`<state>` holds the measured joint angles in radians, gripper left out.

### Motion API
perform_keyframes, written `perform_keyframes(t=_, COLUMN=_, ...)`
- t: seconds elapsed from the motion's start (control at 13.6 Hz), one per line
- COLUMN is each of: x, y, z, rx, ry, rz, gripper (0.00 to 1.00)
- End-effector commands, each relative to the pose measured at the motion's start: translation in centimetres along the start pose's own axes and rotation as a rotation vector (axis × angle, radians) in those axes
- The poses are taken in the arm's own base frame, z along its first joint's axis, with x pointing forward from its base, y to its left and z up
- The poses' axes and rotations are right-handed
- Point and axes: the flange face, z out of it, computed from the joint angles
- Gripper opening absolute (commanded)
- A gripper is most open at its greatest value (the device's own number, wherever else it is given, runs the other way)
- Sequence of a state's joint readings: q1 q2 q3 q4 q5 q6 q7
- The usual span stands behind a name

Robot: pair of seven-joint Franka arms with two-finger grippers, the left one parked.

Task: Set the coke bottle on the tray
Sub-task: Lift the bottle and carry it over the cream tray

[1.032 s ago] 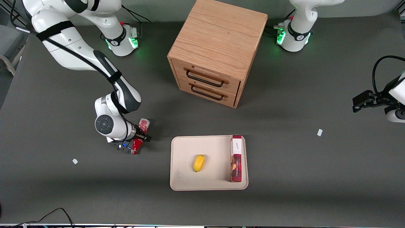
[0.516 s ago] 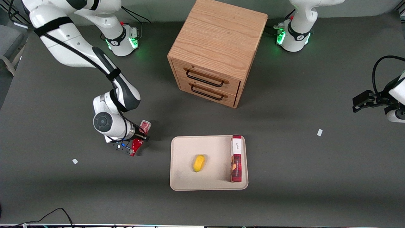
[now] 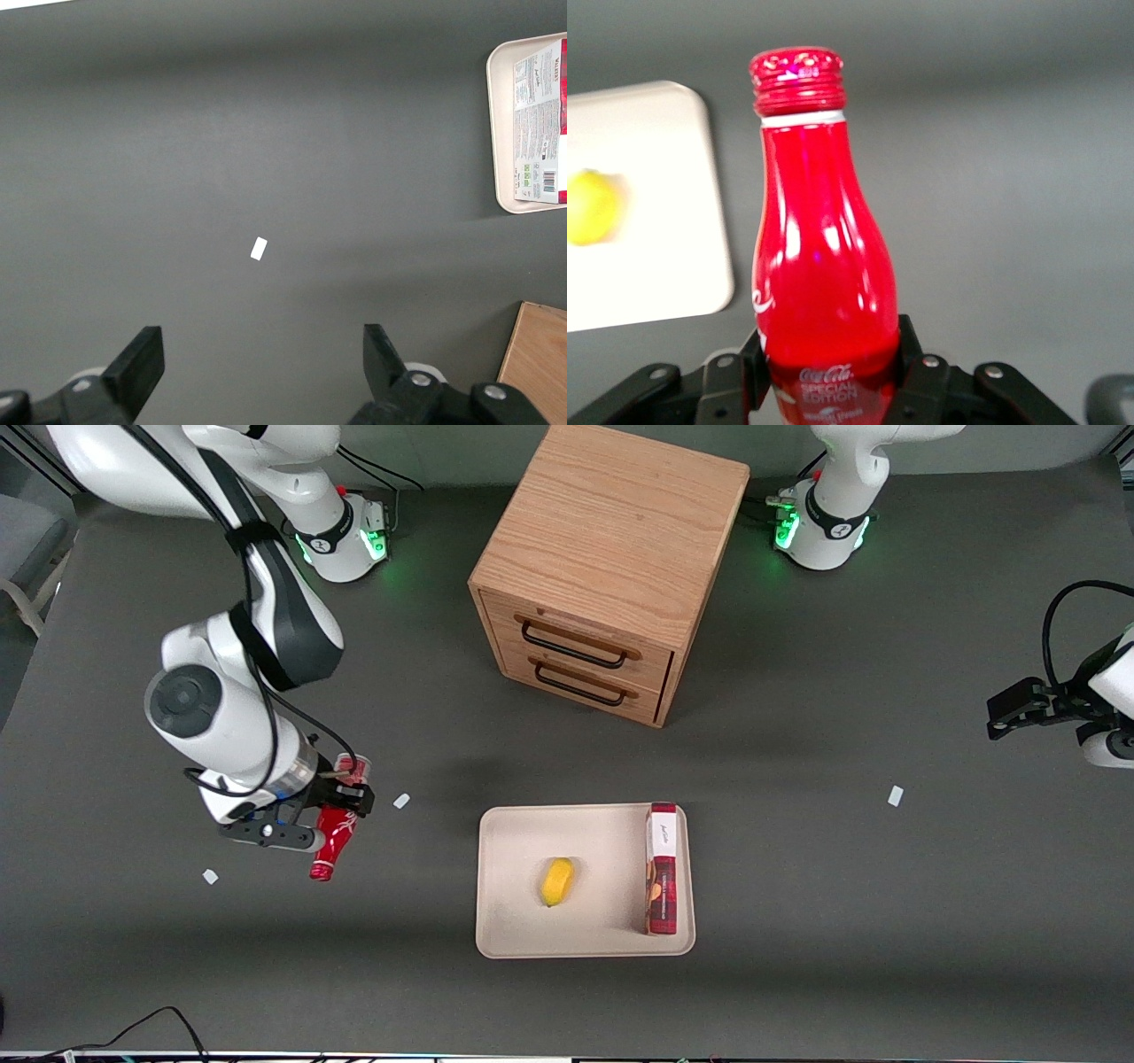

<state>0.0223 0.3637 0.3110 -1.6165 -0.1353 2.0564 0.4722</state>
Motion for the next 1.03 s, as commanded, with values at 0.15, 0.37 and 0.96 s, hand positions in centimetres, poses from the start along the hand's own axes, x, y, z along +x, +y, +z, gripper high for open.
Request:
perform_keyframes(t=0.15, x=5.3, y=-8.9, z=3.2, rx=0.203, ry=-0.023, rz=-0.084, gripper=0.00)
perform_keyframes(t=0.37, x=6.6, y=-11.7, z=9.9, rx=0.281, ry=-0.048, rz=0.031, gripper=0.00)
perform_keyframes(t=0.96, x=4.0, y=-14.6, z=24.2, rx=0.339, ry=-0.093, rz=0.230, gripper=0.00)
